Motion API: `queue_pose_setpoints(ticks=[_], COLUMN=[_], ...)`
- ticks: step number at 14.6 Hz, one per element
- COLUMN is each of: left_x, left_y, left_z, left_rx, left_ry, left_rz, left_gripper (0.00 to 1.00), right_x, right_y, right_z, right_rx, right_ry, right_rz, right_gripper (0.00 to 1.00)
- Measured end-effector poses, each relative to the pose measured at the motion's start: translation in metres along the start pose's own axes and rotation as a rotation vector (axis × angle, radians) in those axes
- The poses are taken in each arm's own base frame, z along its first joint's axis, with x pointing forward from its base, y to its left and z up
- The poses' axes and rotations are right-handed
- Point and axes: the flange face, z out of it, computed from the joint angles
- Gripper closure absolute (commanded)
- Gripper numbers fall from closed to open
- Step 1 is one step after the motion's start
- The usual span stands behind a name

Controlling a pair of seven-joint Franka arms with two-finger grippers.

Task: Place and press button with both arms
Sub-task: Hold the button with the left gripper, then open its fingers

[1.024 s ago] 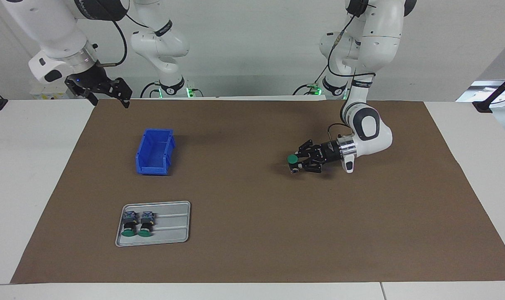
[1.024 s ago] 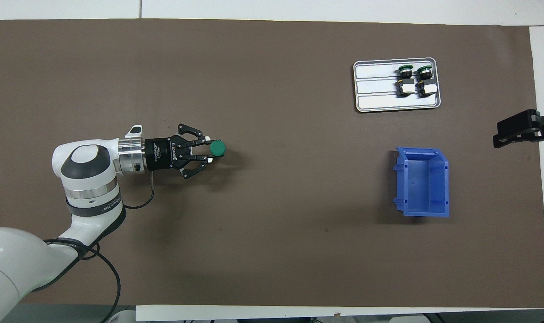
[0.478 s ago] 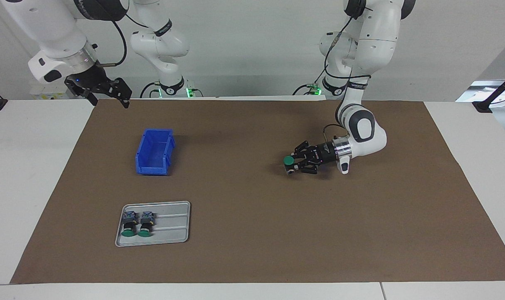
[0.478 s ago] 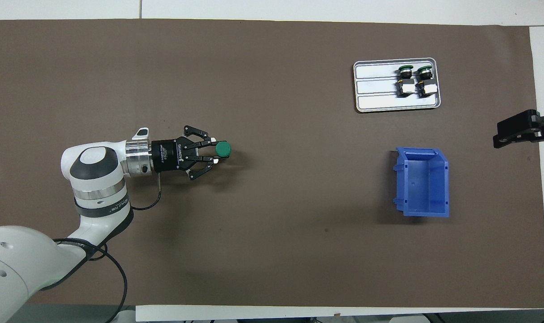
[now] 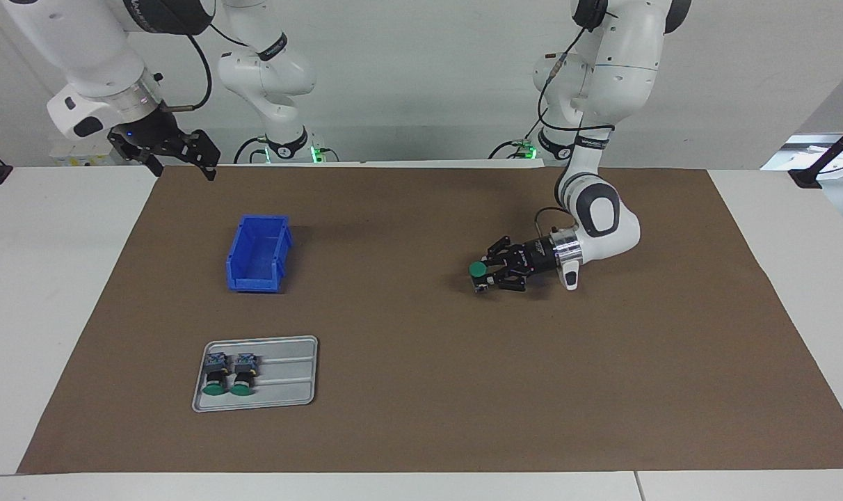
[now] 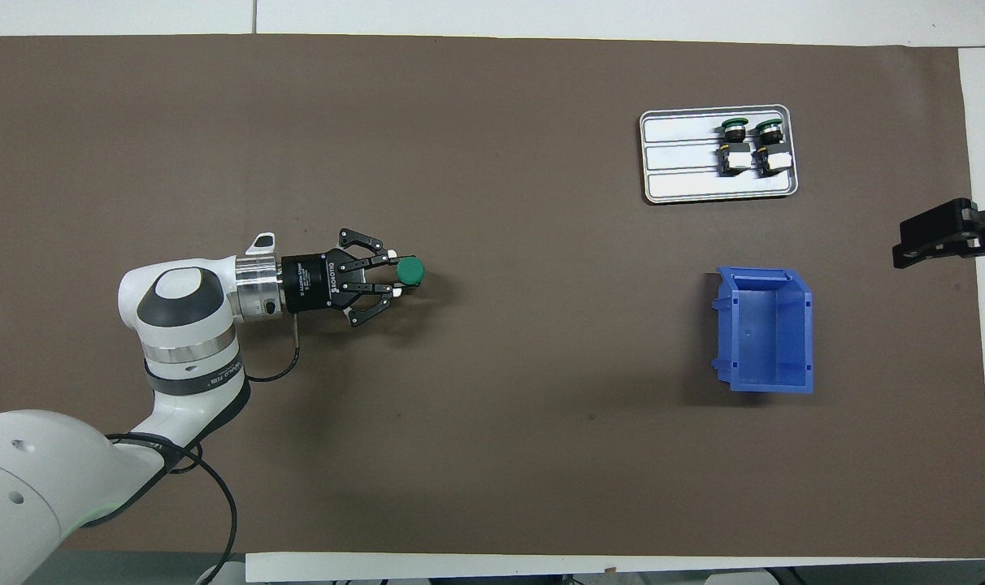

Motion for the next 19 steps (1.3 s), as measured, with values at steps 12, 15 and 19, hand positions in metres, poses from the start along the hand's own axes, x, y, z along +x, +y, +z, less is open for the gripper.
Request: queue_pose_setpoints(ticks=[12,15,19], left_x=[0.0034,0.0043,0.0049], left_y=[-0.0050,-0.0052,-0.0053], left_z=[0.0064,0.0060,0.0057], left_rx=[0.003,0.001,-0.001], left_ry=[0.025,0.029,0.032], left_rz=[-0.003,-0.004,-0.005], left_gripper=[0.90,0.85,0.79], right_x=[0.0000,0.0000,0.0000], right_y=[0.0000,0.0000,0.0000], right_z=[0.0000,0.0000,0.0000], right_rx=[0.000,0.000,0.000], right_ry=[0.000,0.000,0.000], right_rz=[0.000,0.000,0.000], right_gripper=[0.01,0.01,0.01])
